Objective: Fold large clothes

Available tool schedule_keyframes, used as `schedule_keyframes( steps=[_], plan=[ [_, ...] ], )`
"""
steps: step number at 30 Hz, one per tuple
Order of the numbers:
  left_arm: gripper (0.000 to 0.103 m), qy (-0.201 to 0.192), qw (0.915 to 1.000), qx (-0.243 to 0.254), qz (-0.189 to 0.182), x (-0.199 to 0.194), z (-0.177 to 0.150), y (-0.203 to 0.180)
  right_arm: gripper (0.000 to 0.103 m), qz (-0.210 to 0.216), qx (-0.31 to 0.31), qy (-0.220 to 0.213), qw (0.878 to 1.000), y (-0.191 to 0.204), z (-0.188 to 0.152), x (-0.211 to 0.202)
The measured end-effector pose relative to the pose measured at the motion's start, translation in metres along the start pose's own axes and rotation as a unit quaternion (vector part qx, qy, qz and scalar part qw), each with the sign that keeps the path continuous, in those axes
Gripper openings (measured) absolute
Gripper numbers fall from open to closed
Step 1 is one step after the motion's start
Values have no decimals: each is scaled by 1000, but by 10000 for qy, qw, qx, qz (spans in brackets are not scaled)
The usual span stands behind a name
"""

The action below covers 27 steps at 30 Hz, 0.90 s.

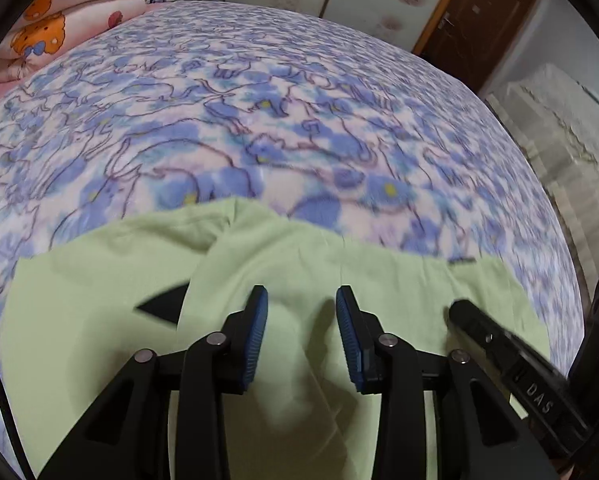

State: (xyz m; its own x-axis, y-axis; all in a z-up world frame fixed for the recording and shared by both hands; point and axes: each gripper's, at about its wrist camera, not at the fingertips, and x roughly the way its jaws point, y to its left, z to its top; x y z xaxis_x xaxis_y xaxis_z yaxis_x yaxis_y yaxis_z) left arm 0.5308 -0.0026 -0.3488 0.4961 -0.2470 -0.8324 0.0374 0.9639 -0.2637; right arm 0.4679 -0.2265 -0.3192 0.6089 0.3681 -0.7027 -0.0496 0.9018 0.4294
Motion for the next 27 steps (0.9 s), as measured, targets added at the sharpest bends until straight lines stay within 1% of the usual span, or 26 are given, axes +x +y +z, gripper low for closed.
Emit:
schedule_keyframes(
  steps=[3,7,9,11,14,17,20,22,24,26,27],
  plan=[
    [27,-21,10000,-76,-32,13,10,5,4,-73,126,30,9999,-11,7,8],
    [27,-131,9999,-92,-63,21,16,10,4,-295,165,-279,9990,-26,19,3],
    [26,-126,9999,-86,-63,23,18,12,3,-353,250,-333,9985,-35,23,2],
    [26,-187,9997,-163,-68,25,19,15,0,-564,285,-394,9972,-43,24,1],
    [26,-336,9991,-270,0,23,19,18,0,-798,242,-374,9958,-49,23,3],
    [24,-367,9989,-264,107,22,19,19,0,-965,93,-352,9947,-46,22,4],
    [24,-422,9978,-255,450,17,19,23,0,-1136,-67,-341,9929,-42,21,2],
    [24,-329,9974,-294,567,16,19,32,0,-1328,-26,-343,9905,-45,20,-2],
    [24,-230,9960,-415,759,16,20,45,0,-1382,87,-305,9899,-54,19,-8],
    [24,-180,9943,-564,888,13,20,58,0,-1713,133,-256,9848,-64,20,-17],
    [22,-187,9926,-627,1021,10,20,64,0,-1756,168,-268,9840,-69,21,-21]
  ],
)
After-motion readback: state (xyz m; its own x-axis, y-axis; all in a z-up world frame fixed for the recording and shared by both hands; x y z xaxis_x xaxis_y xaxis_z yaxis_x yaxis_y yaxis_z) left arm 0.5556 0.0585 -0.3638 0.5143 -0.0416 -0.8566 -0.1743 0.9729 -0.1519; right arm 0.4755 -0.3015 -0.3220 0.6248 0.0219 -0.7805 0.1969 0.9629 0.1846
